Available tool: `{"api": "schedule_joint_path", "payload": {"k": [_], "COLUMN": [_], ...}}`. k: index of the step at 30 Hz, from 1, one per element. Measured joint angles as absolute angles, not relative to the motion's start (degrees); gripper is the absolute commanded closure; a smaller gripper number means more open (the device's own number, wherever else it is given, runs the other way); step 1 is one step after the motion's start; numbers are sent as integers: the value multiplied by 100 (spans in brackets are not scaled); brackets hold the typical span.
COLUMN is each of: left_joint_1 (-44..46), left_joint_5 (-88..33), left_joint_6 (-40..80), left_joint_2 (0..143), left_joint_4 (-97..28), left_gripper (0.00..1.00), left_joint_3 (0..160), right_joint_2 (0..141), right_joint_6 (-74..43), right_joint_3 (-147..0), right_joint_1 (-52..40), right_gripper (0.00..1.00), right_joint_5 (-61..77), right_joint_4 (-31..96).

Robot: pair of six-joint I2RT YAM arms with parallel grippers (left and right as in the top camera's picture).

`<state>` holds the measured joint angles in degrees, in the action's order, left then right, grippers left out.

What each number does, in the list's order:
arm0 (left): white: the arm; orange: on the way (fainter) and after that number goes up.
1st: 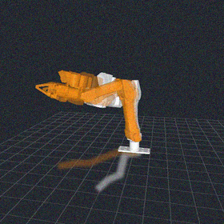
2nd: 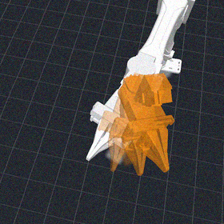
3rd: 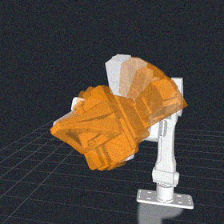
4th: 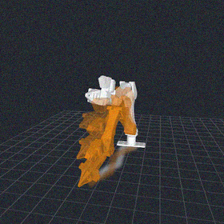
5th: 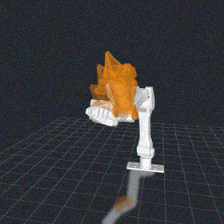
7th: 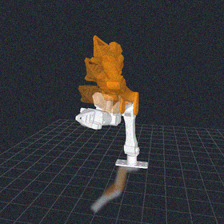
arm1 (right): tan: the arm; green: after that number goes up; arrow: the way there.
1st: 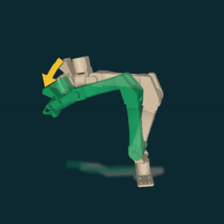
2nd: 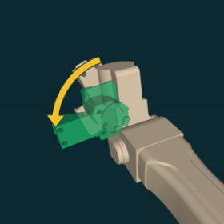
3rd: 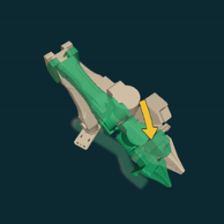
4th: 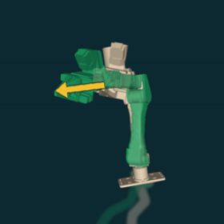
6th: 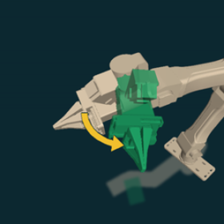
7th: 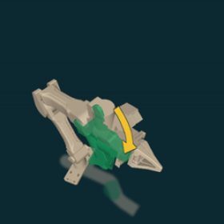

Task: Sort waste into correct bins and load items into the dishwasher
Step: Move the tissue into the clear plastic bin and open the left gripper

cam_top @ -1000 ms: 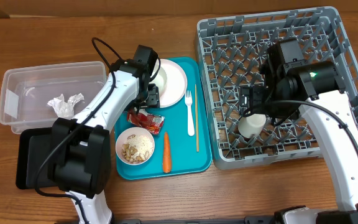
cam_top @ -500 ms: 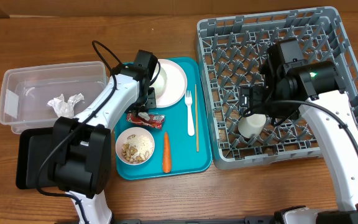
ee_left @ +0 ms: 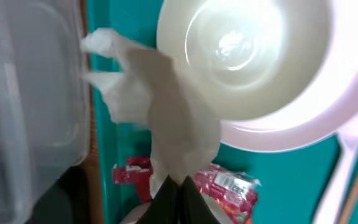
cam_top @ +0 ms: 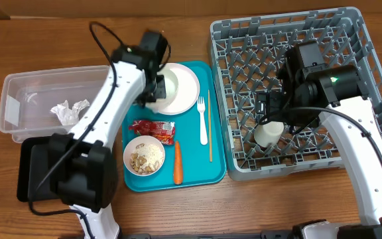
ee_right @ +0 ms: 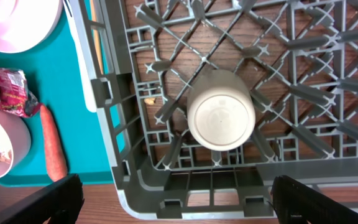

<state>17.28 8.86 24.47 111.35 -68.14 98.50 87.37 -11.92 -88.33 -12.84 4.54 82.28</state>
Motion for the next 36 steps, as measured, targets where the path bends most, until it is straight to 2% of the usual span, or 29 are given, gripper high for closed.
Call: {"api": "schedule_joint_path", "payload": {"k": [7, 14, 27, 36], "left_joint_1": [1728, 1621, 117, -156], "left_joint_5": [886, 886, 733, 685], "left_joint_6": [2427, 2425, 2628, 2668], "left_joint_2": [10982, 10947, 10812, 10809], "left_joint_4": [-7671, -7520, -7583, -7483], "left_gripper": [96, 96, 96, 96], "left_joint_3": [10549, 10551, 10551, 10328], "right_joint_2": [8737, 8737, 8737, 8737], "right_joint_6": [-1194, -1192, -1192, -1192], "right_joint_3": [-8833, -8833, -8833, -8833], "right_joint_1": [-1284, -1284, -1284, -1284], "right_gripper": [0, 0, 0, 0], "right_joint_5": [451, 451, 451, 454], "right_joint_4": [8232, 8228, 8232, 8235]}}
